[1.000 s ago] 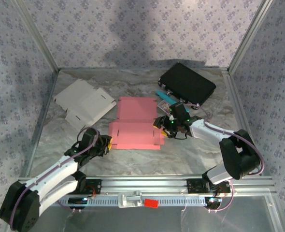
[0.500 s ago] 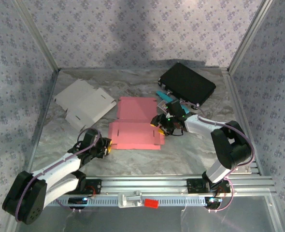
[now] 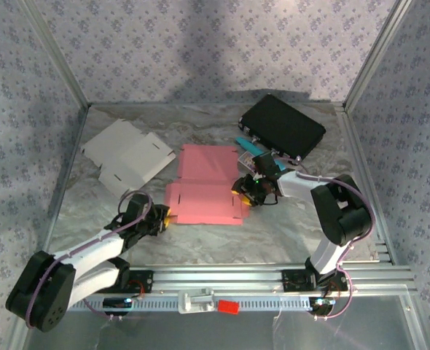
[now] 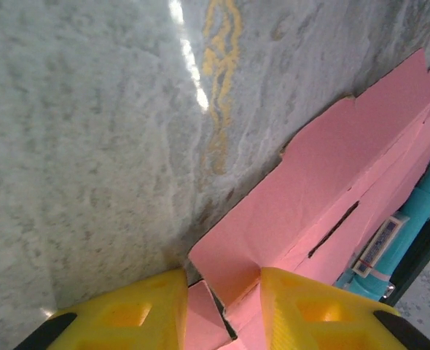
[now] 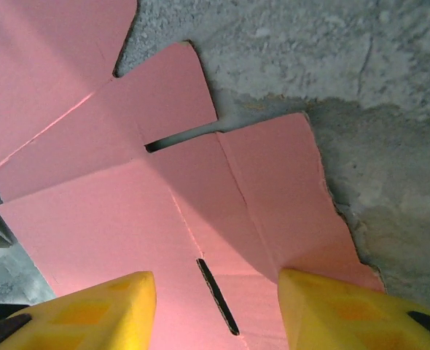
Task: Fold the paper box
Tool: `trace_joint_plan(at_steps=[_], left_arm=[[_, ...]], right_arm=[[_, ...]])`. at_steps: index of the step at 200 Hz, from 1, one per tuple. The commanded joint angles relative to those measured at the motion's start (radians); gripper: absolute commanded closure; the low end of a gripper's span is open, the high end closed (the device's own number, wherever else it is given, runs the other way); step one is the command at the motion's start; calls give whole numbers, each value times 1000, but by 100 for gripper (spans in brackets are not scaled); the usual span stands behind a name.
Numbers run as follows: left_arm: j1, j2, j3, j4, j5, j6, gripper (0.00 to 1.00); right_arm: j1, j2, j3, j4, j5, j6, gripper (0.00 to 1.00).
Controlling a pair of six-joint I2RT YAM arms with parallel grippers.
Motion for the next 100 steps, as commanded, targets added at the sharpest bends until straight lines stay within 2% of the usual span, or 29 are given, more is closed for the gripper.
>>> trace_joint_plan(at_steps=[1, 60, 100], left_arm=[[10, -35, -24, 89, -68, 6, 68], [16, -63, -81, 132, -73, -19, 72], [17, -11, -66, 157, -53, -12, 72]], right_arm=[[-5, 23, -20, -65, -3, -30, 50], [-12, 29, -26, -59, -12, -32, 51], [-11, 34, -23, -58, -23, -26, 51]])
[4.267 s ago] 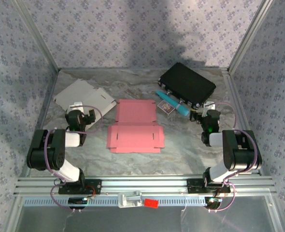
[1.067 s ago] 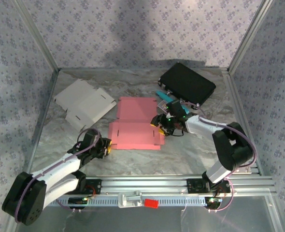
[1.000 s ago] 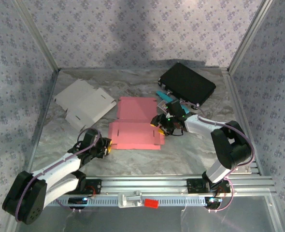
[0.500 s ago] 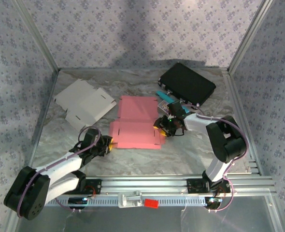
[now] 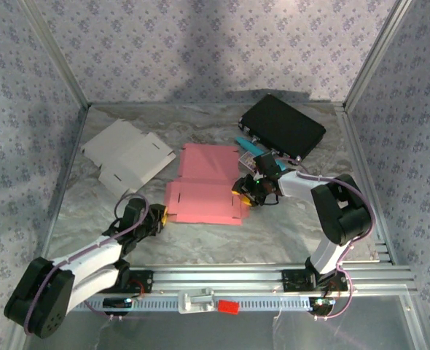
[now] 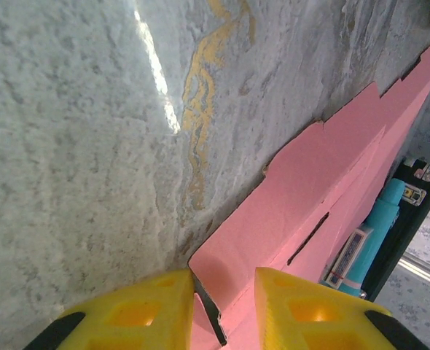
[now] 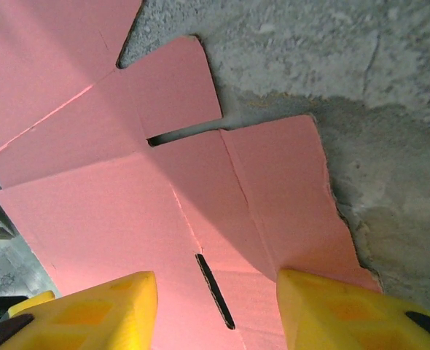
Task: Fold the paper box
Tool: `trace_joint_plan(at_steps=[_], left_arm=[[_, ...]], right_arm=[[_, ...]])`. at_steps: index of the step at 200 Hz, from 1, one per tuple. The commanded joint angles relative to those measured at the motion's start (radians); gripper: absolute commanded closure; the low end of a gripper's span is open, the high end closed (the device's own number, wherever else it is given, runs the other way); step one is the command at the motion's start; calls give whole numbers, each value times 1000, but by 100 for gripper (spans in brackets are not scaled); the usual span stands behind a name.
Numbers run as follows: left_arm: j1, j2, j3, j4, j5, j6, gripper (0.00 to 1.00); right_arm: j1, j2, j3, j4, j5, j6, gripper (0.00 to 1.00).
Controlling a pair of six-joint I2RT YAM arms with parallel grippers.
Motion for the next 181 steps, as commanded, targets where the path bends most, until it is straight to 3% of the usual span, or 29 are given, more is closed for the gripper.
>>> trace_joint_plan(at_steps=[1, 59, 92, 110, 126, 156, 181], left_arm=[[8, 36, 5, 58, -1, -8, 72], [6, 197, 81, 191, 33, 28, 72], [-1, 149, 87, 124, -1, 46, 79], [-1, 119, 72, 101, -15, 41, 93], [-1, 91, 69, 70, -24, 40, 100], [-2, 50, 83, 39, -29, 24, 100], [-26, 3, 140, -35, -63, -23, 100]], right_arm=[[-3, 32, -20, -61, 0, -6, 51], [-3, 31, -35, -59, -7, -7, 51], [-7, 34, -35, -61, -12, -8, 51], [-8, 33, -29, -62, -16, -9, 51], [-8, 30, -24, -64, -17, -8, 51], [-4, -21, -19, -83, 1, 25, 51], [25, -201, -50, -138, 75, 184, 49]])
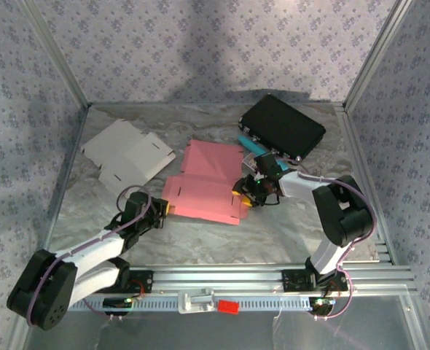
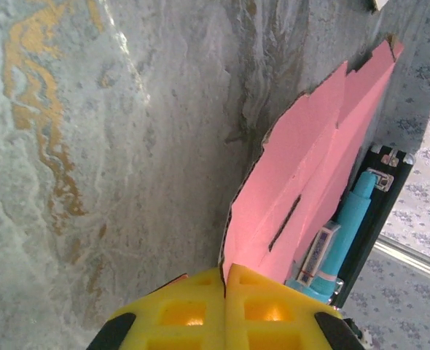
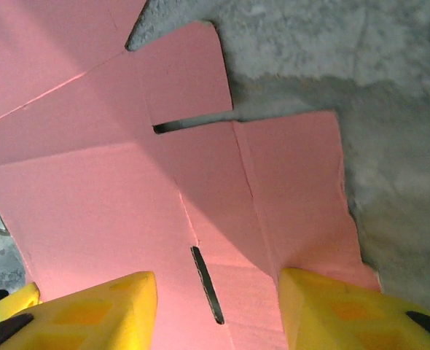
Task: Fold the paper box
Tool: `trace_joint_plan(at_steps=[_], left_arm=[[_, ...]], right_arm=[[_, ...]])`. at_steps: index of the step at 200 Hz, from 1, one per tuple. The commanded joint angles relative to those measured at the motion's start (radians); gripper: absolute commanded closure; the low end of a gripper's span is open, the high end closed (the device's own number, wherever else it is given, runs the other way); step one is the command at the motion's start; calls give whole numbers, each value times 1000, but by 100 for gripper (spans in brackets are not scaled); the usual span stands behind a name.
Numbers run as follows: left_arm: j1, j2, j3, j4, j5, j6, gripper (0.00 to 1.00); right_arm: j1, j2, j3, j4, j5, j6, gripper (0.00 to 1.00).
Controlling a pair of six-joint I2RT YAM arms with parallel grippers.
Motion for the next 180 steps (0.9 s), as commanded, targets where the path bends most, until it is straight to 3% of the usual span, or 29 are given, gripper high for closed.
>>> trace_joint_plan(at_steps=[1, 25, 60, 117, 146, 180], left_arm=[[-23, -46, 71, -83, -58, -59, 100], [-71, -59, 115, -87, -135, -144, 100], [-117, -9, 202, -77, -142, -181, 100], [-153, 1, 238, -82, -149, -212, 100], [-155, -22, 237, -99, -145, -220, 100], [-154, -40, 231, -103, -138, -227, 100]], right_arm=[[27, -174, -45, -109, 80, 163, 48], [127, -374, -144, -3, 188, 468, 47], [387, -498, -308, 276, 528, 827, 44], [637, -351, -345, 581, 930, 963, 40], [670, -230, -321, 725, 999, 969, 41], [718, -160, -307, 765, 1093, 998, 42]])
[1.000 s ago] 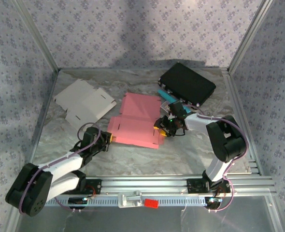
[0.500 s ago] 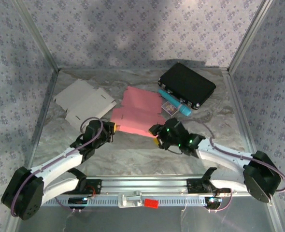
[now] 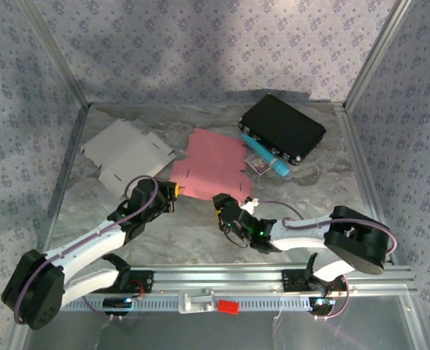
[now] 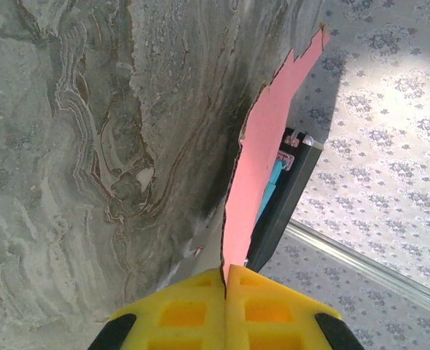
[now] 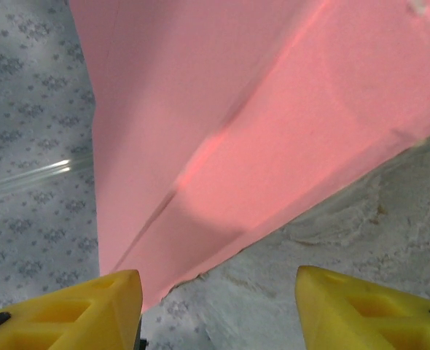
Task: Fold the paper box
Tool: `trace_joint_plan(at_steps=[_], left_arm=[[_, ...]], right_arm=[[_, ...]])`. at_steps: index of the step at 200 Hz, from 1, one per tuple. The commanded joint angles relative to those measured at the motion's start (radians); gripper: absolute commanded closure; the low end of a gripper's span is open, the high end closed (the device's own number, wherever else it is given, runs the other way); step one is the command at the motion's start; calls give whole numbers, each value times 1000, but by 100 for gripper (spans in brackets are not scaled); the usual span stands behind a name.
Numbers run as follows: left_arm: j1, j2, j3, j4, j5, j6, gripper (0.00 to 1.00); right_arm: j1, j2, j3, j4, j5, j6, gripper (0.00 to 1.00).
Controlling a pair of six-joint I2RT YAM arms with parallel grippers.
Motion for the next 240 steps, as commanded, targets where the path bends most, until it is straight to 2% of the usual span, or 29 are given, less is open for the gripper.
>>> trace_joint_plan(at_steps=[1, 21, 54, 185, 200, 221, 227, 240], left_arm=[[-11, -29, 22, -30, -4, -33, 100], [-11, -43, 21, -47, 5, -34, 100], [-11, -61, 12, -60, 7, -35, 100], [-11, -66, 24, -81, -1, -29, 100], [-12, -68, 25, -84, -2, -29, 100], [-11, -73, 32, -101, 2, -21, 100], [-11, -75, 36, -108, 2, -17, 95], [-11, -88, 58, -146, 4, 7, 72]], right_arm=[[35, 36, 23, 93, 165, 50, 42], [35, 78, 27, 162, 188, 49, 45], [37, 138, 48, 263, 188, 33, 57], [-24, 94, 66, 223, 120, -18, 82], [-36, 84, 73, 211, 106, -28, 87], [-57, 57, 95, 163, 76, -43, 100], [-65, 47, 108, 139, 61, -49, 100], [-85, 24, 142, 93, 31, -77, 100]])
